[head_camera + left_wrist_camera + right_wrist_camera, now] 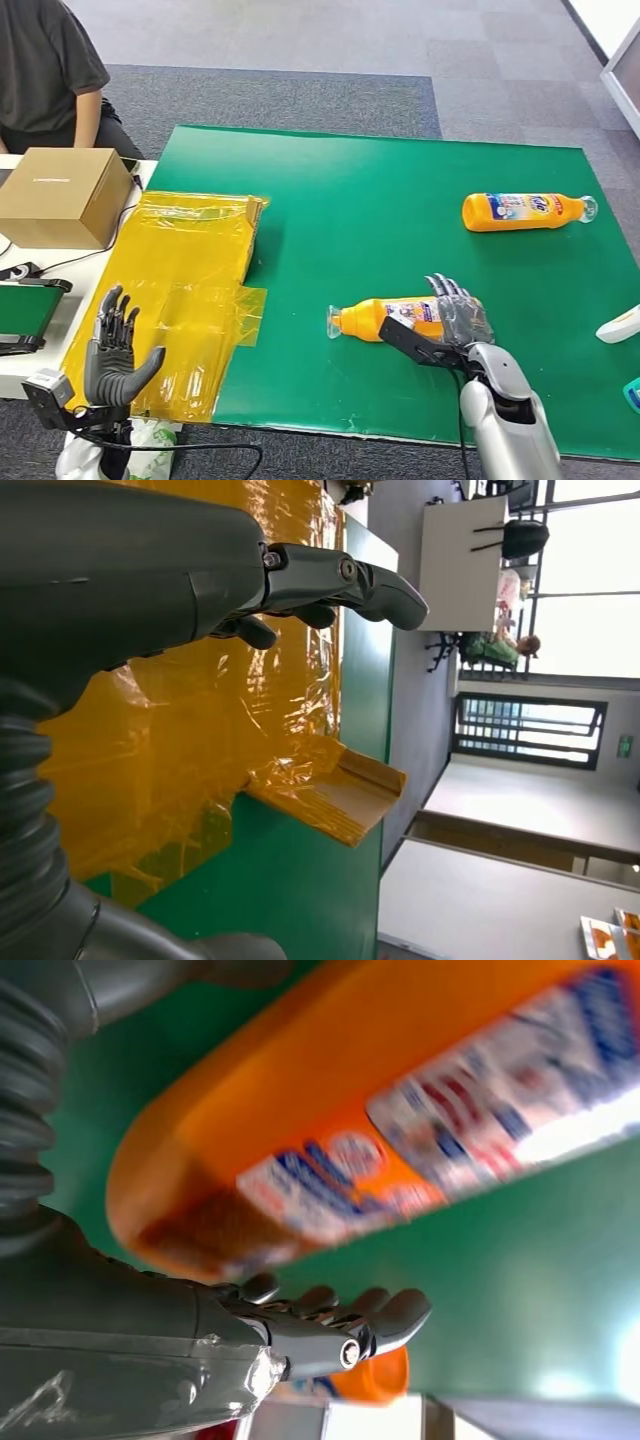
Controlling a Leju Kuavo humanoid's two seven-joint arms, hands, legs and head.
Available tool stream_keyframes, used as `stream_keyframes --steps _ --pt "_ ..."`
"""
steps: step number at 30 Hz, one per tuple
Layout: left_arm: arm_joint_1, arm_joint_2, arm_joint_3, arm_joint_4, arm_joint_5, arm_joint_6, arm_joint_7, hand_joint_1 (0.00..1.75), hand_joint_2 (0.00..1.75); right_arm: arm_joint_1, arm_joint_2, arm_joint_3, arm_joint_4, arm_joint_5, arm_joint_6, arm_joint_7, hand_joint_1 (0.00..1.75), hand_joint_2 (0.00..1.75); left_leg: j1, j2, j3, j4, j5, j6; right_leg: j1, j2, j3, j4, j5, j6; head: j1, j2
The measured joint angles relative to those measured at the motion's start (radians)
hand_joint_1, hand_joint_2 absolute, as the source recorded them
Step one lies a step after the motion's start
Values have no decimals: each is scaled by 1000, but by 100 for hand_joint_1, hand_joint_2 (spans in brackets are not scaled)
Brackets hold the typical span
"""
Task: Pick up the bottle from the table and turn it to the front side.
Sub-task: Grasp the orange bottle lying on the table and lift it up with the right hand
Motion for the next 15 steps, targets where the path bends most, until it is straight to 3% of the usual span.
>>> stream_keyframes --steps 2,3,6,7,11,15 --pt "-22 11 -21 30 20 17 -5 0 175 -101 -44 1 194 67 36 8 0 175 0 0 1 0 1 0 0 0 1 0 1 0 0 0" --pt "-26 15 -26 37 27 21 -5 0 175 -128 -51 4 242 74 44 4 24 175 0 0 1 0 1 0 0 0 1 0 1 0 0 0" --pt "-36 27 -39 53 39 31 -5 0 175 -195 -65 14 354 86 53 -1 155 175 0 0 5 0 0 0 0 0 2 0 0 0 0 0" --pt "-37 31 -43 57 40 32 -5 0 175 -213 -68 20 385 89 52 -3 175 175 0 0 7 0 0 0 0 0 2 -1 -1 0 0 0" --pt "-39 41 -53 69 48 40 -5 0 175 -252 -74 44 451 84 33 -31 175 175 1 0 11 0 -2 -1 0 0 4 -1 -3 -1 0 0" --pt "-35 48 -55 74 50 42 -5 0 175 -223 -78 63 408 16 3 -83 175 175 0 0 10 0 -2 -1 0 0 7 -1 -1 0 0 0"
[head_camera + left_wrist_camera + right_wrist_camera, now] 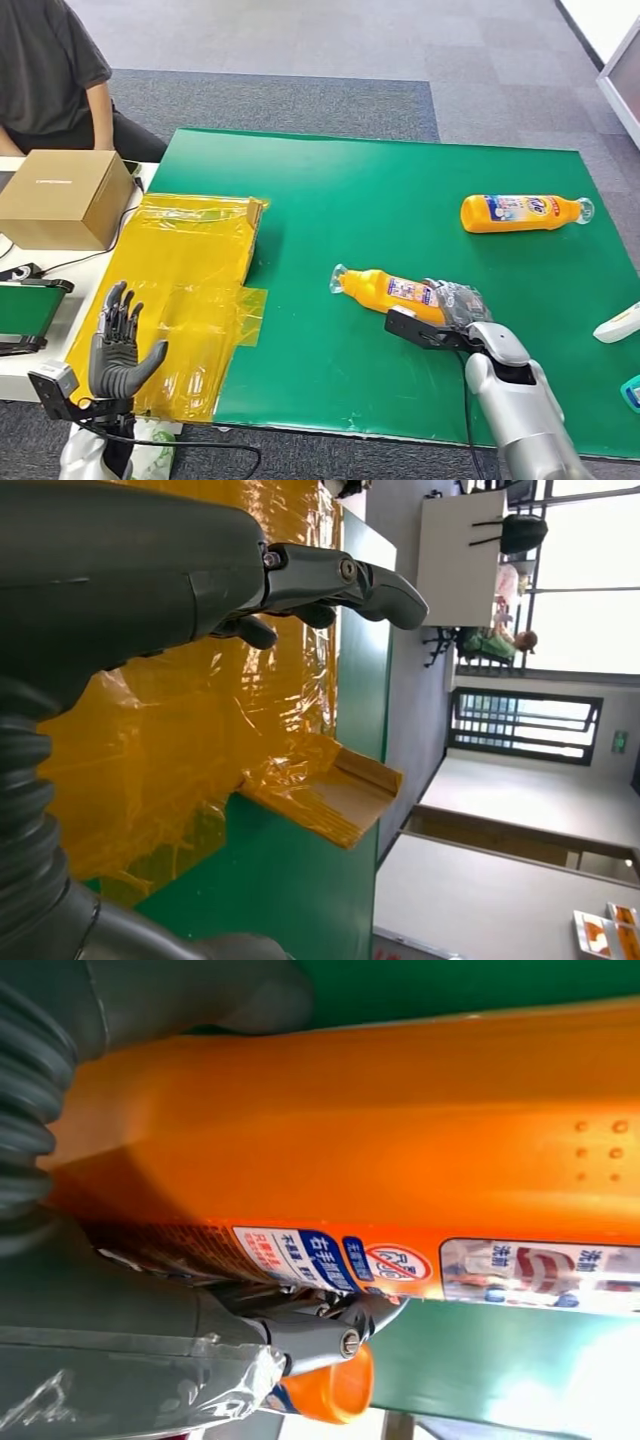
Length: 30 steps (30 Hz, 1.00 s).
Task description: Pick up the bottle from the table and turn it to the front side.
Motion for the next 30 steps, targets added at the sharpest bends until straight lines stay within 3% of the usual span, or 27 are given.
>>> stream_keyframes --steps 6,10,16,23,30 --pt "10 -3 -10 2 -20 -60 5 0 175 173 52 61 -291 -243 -4 -67 175 175 0 0 -4 0 1 0 0 0 0 1 1 0 -1 0" --pt "7 12 -56 43 -4 -150 14 0 175 199 91 123 -372 -338 -12 -115 175 175 0 0 -6 0 1 -1 0 0 -3 1 -1 -2 0 0" --pt "-37 71 -184 175 51 -237 2 0 175 178 163 271 -353 -372 -51 -160 175 175 0 0 -6 -1 1 -1 0 0 -4 1 -1 -2 0 0" --pt "-86 113 -312 252 64 -245 0 0 175 157 233 419 -258 -389 -81 -186 175 175 0 0 -7 0 1 -1 0 0 -4 1 -1 -2 0 0" --pt "-88 143 -361 268 81 -230 0 0 175 141 256 490 -170 -420 -104 -209 175 175 0 0 -8 0 1 -1 0 0 -5 1 -1 -2 0 0"
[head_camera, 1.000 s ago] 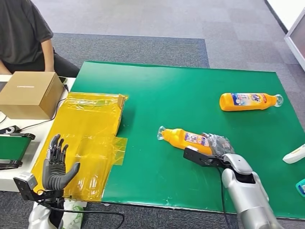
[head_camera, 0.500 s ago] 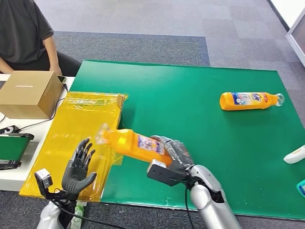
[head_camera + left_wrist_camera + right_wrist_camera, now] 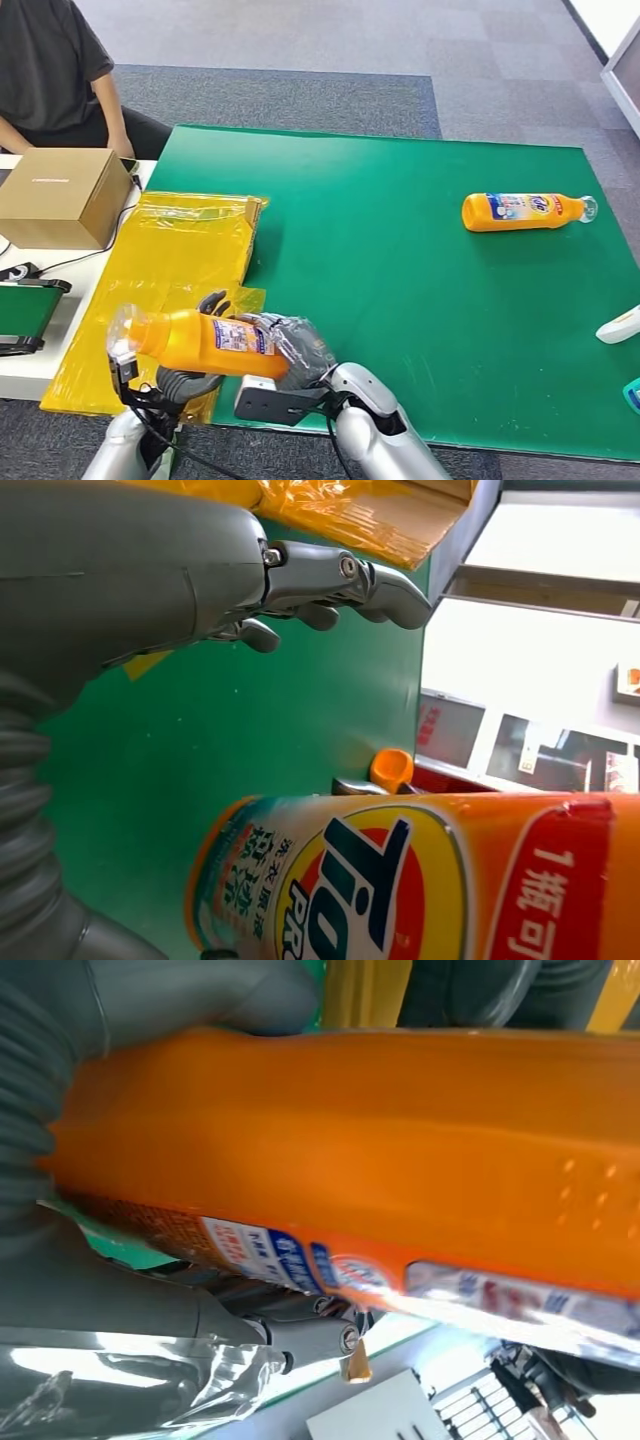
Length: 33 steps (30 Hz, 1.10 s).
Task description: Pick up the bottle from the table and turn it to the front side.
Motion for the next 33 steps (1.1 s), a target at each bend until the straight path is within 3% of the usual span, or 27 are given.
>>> stream_keyframes --steps 8,15,21,22,24,25,26,28,31,33 --pt "17 35 -62 -25 -1 -56 -6 0 175 -42 18 45 100 -36 -9 -8 175 175 0 0 0 0 0 0 0 0 0 0 0 0 0 0" --pt "35 53 -137 -134 -1 -72 -6 0 175 -71 29 62 143 -52 -10 -2 175 175 0 0 -1 0 0 0 0 0 0 0 0 0 0 0" --pt "56 85 -149 -243 5 -68 4 0 175 -97 39 68 157 -57 -16 -6 175 175 0 0 -1 0 0 0 0 0 -1 0 0 0 0 0" --pt "60 87 -149 -259 5 -58 5 13 175 -101 40 69 157 -57 -17 -7 166 175 0 0 -1 0 0 0 0 0 -2 0 0 -1 0 0" --pt "70 88 -149 -287 -2 -23 7 60 175 -108 43 71 158 -53 -20 -6 127 175 0 0 -1 0 0 0 0 0 -3 0 0 -1 0 0" --pt "74 87 -149 -298 -7 -3 7 104 175 -111 44 71 158 -50 -23 -6 93 175 0 0 -1 0 0 0 0 0 -3 0 0 -1 0 0" --pt "77 85 -149 -307 -13 16 7 134 175 -113 45 71 158 -48 -26 -5 67 175 0 0 -1 0 0 0 0 0 -4 0 0 -1 0 0" --pt "82 80 -149 -321 -27 57 7 175 175 -113 47 72 158 -43 -31 -2 31 175 0 0 -1 0 0 0 0 0 -4 0 0 -1 0 0" --pt "86 74 -149 -336 -47 107 8 175 175 -113 47 74 158 -33 -35 2 5 175 0 0 -1 0 0 0 0 0 -4 0 0 -1 0 0" --pt "89 73 -151 -343 -61 143 9 175 175 -113 47 75 157 -26 -37 4 0 175 0 0 -1 0 0 0 0 0 -4 0 0 -1 0 0"
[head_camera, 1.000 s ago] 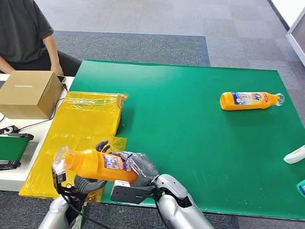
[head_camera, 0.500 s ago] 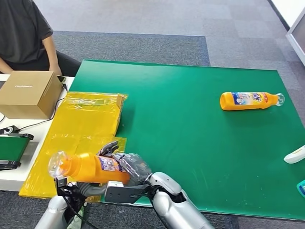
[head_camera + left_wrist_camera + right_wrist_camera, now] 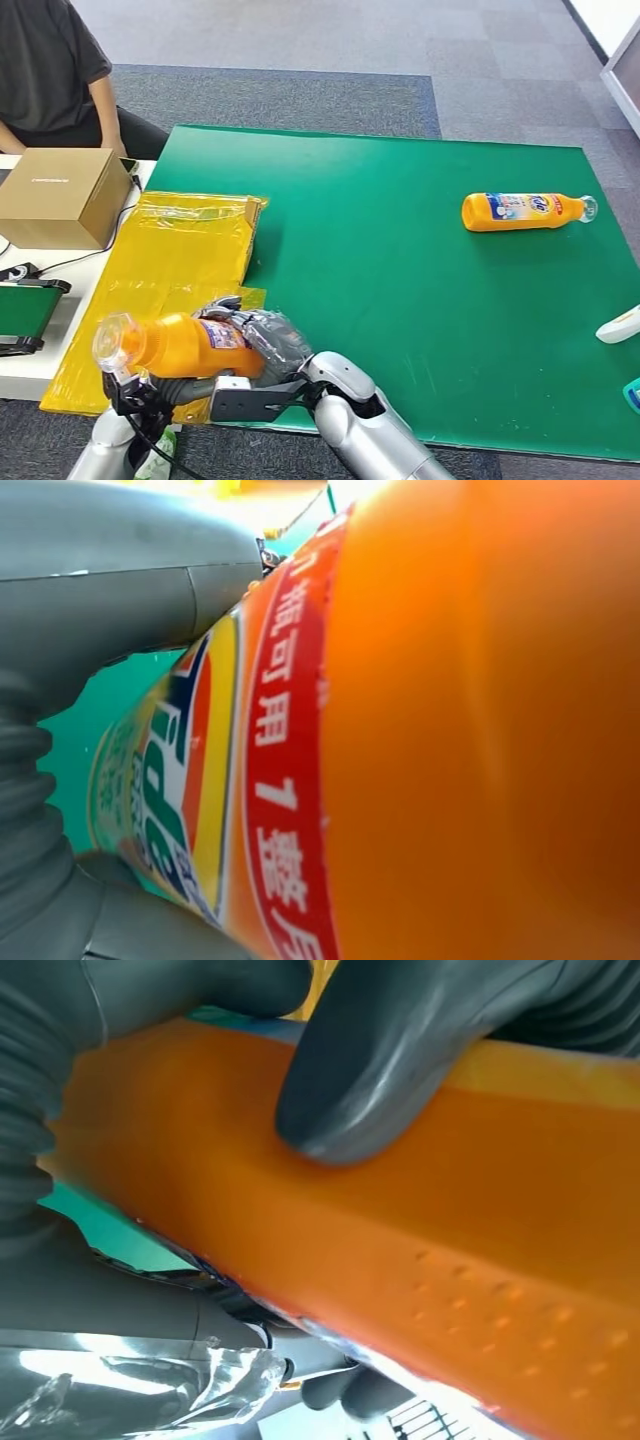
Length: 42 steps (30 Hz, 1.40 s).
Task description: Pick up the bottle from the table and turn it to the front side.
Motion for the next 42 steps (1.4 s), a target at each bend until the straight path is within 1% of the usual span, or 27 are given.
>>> stream_keyframes --steps 2,6,10,14,18,22,24,28,29,30,34,37,39,42 --pt "1 -1 -5 -5 -31 64 0 175 175 1 0 0 0 7 -3 5 0 175 0 0 0 0 0 0 0 0 0 0 0 0 0 0" --pt "3 -4 -23 -5 -136 228 -5 175 175 10 -2 -9 -6 24 -9 18 0 175 0 0 0 0 0 0 0 0 0 0 0 0 0 0" --pt "8 -34 -16 -4 -300 353 9 175 175 46 -14 -39 -38 46 -11 32 0 175 0 0 -1 0 0 0 0 0 1 0 0 0 0 0" --pt "14 -78 16 -22 -501 497 89 175 175 98 -27 -91 -74 107 -8 92 0 175 0 0 -2 0 0 0 0 0 1 0 0 0 0 0" --pt "15 -103 68 -56 -696 622 187 171 175 156 -38 -160 -122 151 -6 118 0 175 0 0 -2 0 0 0 0 0 1 0 0 0 0 0" --pt "15 -116 103 -82 -894 705 296 153 175 198 -43 -228 -185 181 2 131 0 175 0 0 -2 0 0 0 0 0 1 0 0 0 0 0" --pt "15 -117 123 -89 -969 728 346 143 175 219 -45 -261 -219 193 10 133 0 175 0 0 -2 0 0 0 0 0 1 0 0 0 0 0" --pt "11 -116 162 -92 -1075 735 420 105 175 250 -47 -313 -276 205 19 134 0 175 0 0 -2 0 0 0 0 0 1 0 0 0 0 0" --pt "8 -115 169 -92 -1099 732 438 100 175 256 -47 -323 -288 208 21 134 0 175 0 0 -2 0 0 0 0 0 1 0 0 0 0 0" --pt "5 -114 176 -91 -1125 725 458 98 175 263 -47 -332 -300 211 23 134 0 175 0 0 -2 0 0 0 0 0 1 0 0 0 0 0" --pt "-21 -105 202 -74 -1249 676 559 98 175 287 -48 -366 -342 221 30 131 0 175 0 0 -1 0 0 0 0 0 1 0 0 0 0 0" --pt "-43 -100 219 -49 -1286 656 593 88 175 301 -48 -385 -365 225 34 130 0 175 0 0 -1 0 0 0 0 0 2 0 0 0 0 0" --pt "-53 -99 227 -35 -1298 647 600 71 175 305 -48 -395 -375 227 37 129 0 175 0 0 0 0 0 -1 0 0 2 0 0 0 0 0" --pt "-65 -97 234 -13 -1325 624 612 32 175 310 -48 -408 -388 227 41 123 0 175 0 0 0 0 0 -1 0 0 2 0 0 0 0 0"
